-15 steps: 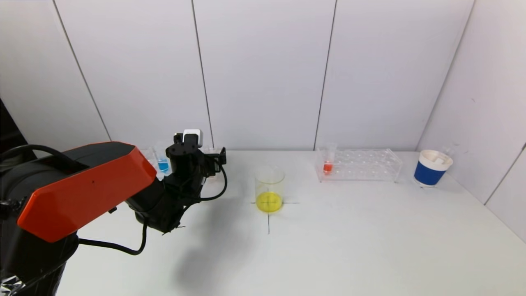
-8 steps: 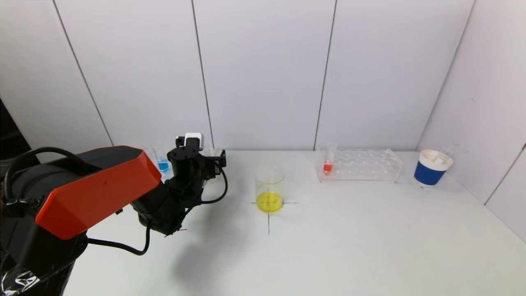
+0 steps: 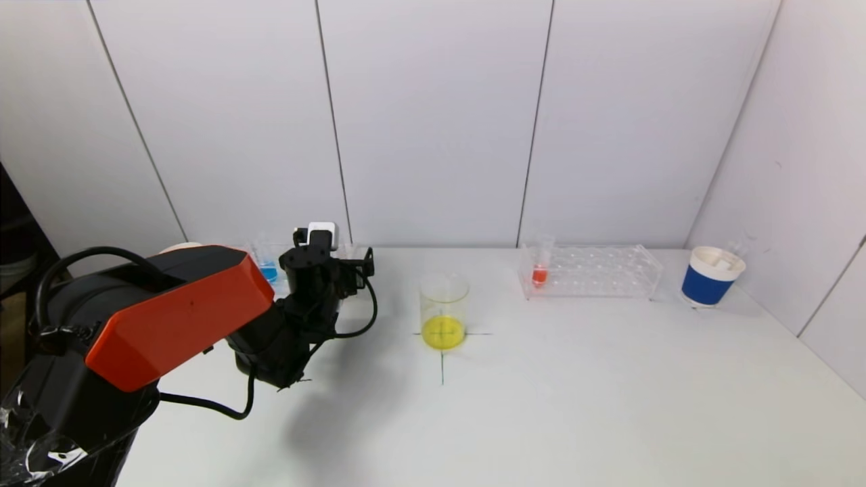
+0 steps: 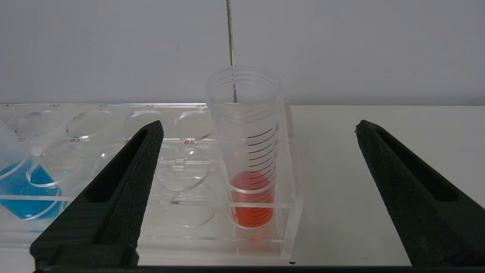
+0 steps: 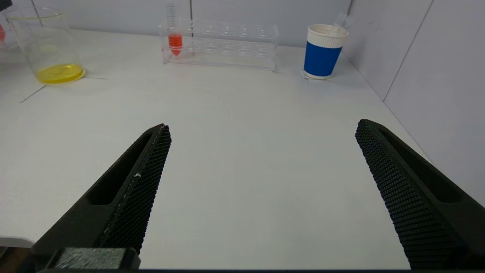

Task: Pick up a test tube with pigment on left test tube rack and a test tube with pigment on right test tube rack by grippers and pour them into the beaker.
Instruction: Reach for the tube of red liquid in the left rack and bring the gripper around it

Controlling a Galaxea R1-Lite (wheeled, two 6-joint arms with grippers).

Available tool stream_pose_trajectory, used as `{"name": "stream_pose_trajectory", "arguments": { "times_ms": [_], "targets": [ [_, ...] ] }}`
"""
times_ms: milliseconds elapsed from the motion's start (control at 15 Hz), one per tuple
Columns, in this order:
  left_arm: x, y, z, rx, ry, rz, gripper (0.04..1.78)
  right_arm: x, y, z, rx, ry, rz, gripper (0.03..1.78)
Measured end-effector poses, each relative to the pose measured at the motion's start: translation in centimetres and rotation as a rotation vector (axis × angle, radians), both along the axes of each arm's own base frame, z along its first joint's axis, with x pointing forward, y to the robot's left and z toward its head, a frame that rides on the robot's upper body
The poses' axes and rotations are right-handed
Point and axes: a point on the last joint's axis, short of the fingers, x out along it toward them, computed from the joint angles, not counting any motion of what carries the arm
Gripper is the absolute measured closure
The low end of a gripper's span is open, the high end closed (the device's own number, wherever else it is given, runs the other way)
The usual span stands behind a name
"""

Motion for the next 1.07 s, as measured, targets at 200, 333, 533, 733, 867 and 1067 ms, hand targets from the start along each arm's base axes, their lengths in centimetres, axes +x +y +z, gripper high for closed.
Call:
{"name": "stream_pose_trajectory", "arguments": {
  "times_ms": [200,333,533,733,867,1067],
  "targets": [
    [0.2,0.0,0.0,0.002,-0.007,0.001,0.05,0.0,0.0,0.0,0.000,0.000,0.000,0.04],
    [0.3,-0.1,0.1,0.004,-0.013,0.001,0.05,0.0,0.0,0.0,0.000,0.000,0.000,0.04],
    [0.7,0.0,0.2,0.008,-0.028,0.005,0.05,0.0,0.0,0.0,0.000,0.000,0.000,0.04],
    [0.9,0.0,0.1,0.026,-0.054,0.009,0.05,0.0,0.0,0.0,0.000,0.000,0.000,0.04],
    [1.1,0.0,-0.1,0.029,-0.055,0.010,0.05,0.0,0.0,0.0,0.000,0.000,0.000,0.04],
    [1.3,0.1,-0.1,0.029,-0.060,0.015,0.05,0.0,0.0,0.0,0.000,0.000,0.000,0.04]
  ]
}}
